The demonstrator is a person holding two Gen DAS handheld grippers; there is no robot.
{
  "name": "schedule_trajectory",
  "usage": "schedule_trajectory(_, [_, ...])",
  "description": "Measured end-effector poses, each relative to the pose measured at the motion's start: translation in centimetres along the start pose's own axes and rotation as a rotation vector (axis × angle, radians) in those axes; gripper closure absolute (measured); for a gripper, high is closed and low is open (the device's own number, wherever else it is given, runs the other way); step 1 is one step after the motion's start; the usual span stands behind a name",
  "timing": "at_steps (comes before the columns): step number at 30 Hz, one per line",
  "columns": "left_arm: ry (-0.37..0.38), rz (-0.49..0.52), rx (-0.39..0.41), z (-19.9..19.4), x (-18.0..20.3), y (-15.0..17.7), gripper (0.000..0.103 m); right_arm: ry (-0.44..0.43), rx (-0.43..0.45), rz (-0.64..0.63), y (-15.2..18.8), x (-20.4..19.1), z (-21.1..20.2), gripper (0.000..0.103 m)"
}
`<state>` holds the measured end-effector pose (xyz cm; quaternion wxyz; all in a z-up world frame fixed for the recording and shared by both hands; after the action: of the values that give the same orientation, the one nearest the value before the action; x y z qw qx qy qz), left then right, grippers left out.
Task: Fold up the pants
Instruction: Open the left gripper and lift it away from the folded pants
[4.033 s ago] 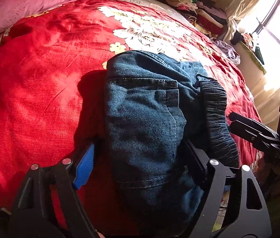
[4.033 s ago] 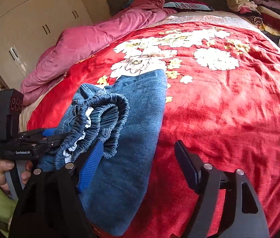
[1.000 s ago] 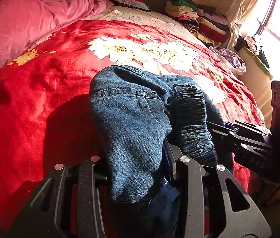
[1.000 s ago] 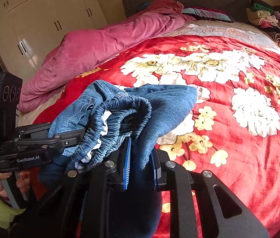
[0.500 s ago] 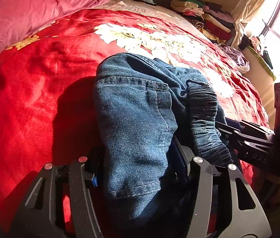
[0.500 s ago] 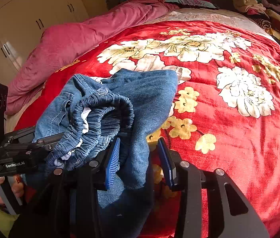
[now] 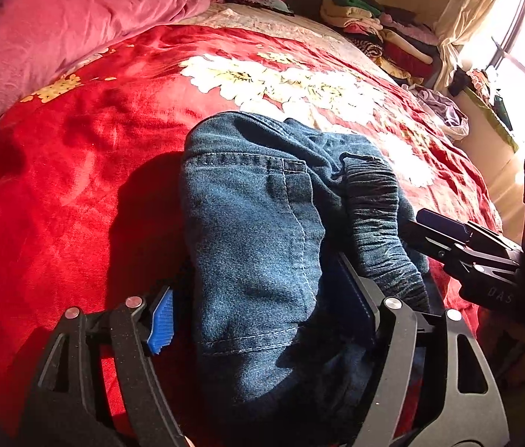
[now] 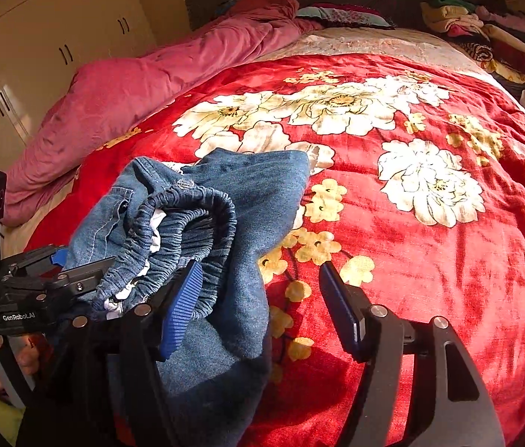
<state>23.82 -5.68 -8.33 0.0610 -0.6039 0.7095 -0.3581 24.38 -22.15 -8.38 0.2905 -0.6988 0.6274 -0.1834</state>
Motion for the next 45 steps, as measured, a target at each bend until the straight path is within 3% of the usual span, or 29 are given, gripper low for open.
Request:
schedule_trajectory(1, [-0.006,0.003,0.003,-0.1,0.0,0.0,0.031,0.001,0.007,0.001,-0.1,0.1,-0.3,0.036])
schedule_trajectory(2, [-0.011,0.005,0.004,-0.2,0.1,-0.1,0.029,0.006,0.014,0.005,-0.1,0.2,-0.5,0.027])
schedule_trajectory(8, [-0.021,0.007,0.014,-0.9,0.2,-0.4,0.019,0.018,0.043,0.008,-0.6,0.3,-1.7,0.025])
schedule_trajectory(11, [-0.027,0.009,0.02,-1.4,0.2,-0.5,0.015,0.026,0.059,0.017,-0.8,0.4,-2.2,0.015])
schedule_trajectory(14, [-0.035,0.011,0.032,-2.0,0.2,-0.7,0.01,0.027,0.077,0.015,-1.1,0.3,-2.8,0.015])
schedule_trajectory(17, [-0.038,0.012,0.039,-2.6,0.3,-1.0,0.01,0.029,0.097,0.015,-1.4,0.2,-3.5,0.014])
schedule_trajectory(19, [-0.042,0.017,0.043,-3.0,0.4,-1.0,0.01,0.031,0.111,0.016,-1.6,0.0,-4.0,0.007])
schedule_trajectory(33, [-0.055,0.036,0.117,-6.9,1.7,-0.9,0.01,0.013,0.203,-0.023,-1.7,-1.7,-8.7,0.007])
schedule_trajectory(45, [-0.07,0.024,0.154,-10.0,2.0,2.4,0.01,0.033,0.271,-0.072,1.1,-2.8,-13.0,0.005])
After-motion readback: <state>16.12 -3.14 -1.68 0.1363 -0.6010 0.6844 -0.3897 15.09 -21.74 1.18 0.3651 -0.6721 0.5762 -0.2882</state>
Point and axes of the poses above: each gripper's, at about its wrist camera, not at the fingertips, and z roughly the way its jaws point, x to its right, y to its underside, the point moved 8 cm from there along z, roughly the way its jaws point, and after that the axes turned 7 degrees about y, right-handed, at the moved point
